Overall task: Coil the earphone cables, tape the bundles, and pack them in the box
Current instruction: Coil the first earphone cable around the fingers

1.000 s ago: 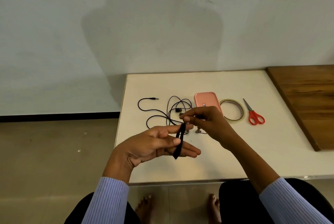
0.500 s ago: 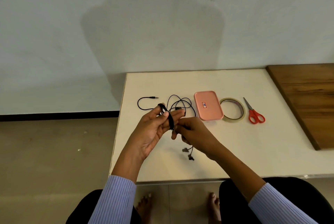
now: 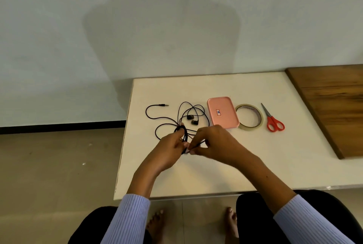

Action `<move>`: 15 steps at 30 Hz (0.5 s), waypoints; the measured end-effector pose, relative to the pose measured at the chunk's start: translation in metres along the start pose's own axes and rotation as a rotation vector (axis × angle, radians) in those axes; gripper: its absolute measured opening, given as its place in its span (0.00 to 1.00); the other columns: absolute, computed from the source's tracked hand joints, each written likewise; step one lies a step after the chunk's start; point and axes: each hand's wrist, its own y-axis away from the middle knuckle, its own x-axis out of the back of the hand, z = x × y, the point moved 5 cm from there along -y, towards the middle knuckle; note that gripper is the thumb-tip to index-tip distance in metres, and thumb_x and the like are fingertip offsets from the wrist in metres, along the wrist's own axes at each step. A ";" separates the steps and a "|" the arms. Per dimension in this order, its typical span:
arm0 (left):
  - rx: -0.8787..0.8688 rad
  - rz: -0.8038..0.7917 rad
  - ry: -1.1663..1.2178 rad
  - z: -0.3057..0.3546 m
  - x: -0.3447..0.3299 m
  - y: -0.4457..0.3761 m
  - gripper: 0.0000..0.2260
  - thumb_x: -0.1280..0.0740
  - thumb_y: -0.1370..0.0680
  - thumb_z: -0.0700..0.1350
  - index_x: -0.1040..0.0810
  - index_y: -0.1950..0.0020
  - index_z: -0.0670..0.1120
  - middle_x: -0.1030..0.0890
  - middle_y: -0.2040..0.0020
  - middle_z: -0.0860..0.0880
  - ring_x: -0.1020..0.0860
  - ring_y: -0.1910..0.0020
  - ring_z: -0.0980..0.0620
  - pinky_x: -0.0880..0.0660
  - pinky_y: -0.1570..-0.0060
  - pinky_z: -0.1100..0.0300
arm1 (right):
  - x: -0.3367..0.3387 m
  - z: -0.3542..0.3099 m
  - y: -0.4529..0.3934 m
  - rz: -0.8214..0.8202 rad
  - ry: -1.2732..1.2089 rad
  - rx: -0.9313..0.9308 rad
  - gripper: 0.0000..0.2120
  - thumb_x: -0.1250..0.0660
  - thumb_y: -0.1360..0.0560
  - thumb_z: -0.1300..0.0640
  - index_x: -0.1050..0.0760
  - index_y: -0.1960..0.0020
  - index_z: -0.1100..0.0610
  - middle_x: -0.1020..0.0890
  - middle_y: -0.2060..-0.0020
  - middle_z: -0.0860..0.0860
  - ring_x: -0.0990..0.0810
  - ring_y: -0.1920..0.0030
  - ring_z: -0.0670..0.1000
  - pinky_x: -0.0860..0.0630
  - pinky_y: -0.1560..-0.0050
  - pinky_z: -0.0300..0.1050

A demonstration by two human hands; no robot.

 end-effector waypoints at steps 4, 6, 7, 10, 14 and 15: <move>0.016 -0.220 0.147 0.000 -0.010 0.005 0.16 0.44 0.18 0.40 0.34 0.29 0.47 0.17 0.45 0.49 0.20 0.45 0.56 0.30 0.35 0.56 | 0.019 0.008 0.002 0.027 -0.136 0.042 0.06 0.25 0.33 0.62 0.15 0.57 0.53 0.18 0.61 0.48 0.25 0.66 0.44 0.31 0.64 0.31; -0.015 -0.322 0.212 0.004 -0.012 0.009 0.16 0.45 0.17 0.40 0.32 0.31 0.50 0.17 0.45 0.47 0.20 0.44 0.55 0.32 0.33 0.56 | 0.024 0.009 0.003 0.042 -0.203 0.059 0.06 0.24 0.34 0.61 0.15 0.58 0.53 0.17 0.61 0.49 0.23 0.63 0.45 0.29 0.63 0.32; -0.030 -0.358 0.242 0.006 -0.011 0.011 0.16 0.44 0.17 0.40 0.32 0.31 0.51 0.17 0.45 0.46 0.19 0.44 0.54 0.31 0.35 0.58 | 0.026 0.010 0.003 0.050 -0.233 0.065 0.05 0.24 0.34 0.61 0.15 0.58 0.54 0.16 0.61 0.49 0.22 0.62 0.45 0.28 0.63 0.33; -0.049 -0.432 0.321 0.013 -0.009 0.016 0.17 0.43 0.18 0.40 0.33 0.30 0.51 0.17 0.45 0.44 0.19 0.44 0.51 0.28 0.39 0.62 | 0.032 0.015 0.005 0.066 -0.387 0.048 0.05 0.24 0.33 0.62 0.16 0.58 0.57 0.15 0.61 0.50 0.18 0.59 0.47 0.22 0.56 0.39; -0.055 -0.512 0.361 0.016 -0.012 0.021 0.18 0.41 0.19 0.41 0.34 0.29 0.51 0.17 0.45 0.42 0.19 0.45 0.47 0.26 0.42 0.61 | 0.033 0.019 0.007 0.069 -0.529 0.020 0.08 0.25 0.34 0.66 0.16 0.55 0.61 0.15 0.58 0.54 0.16 0.58 0.51 0.20 0.54 0.42; -0.059 -0.525 0.370 0.017 -0.012 0.021 0.18 0.41 0.19 0.41 0.33 0.30 0.51 0.17 0.46 0.41 0.18 0.45 0.47 0.26 0.44 0.61 | 0.032 0.019 0.007 0.063 -0.537 0.020 0.10 0.25 0.34 0.66 0.17 0.53 0.61 0.15 0.55 0.53 0.17 0.59 0.51 0.20 0.54 0.41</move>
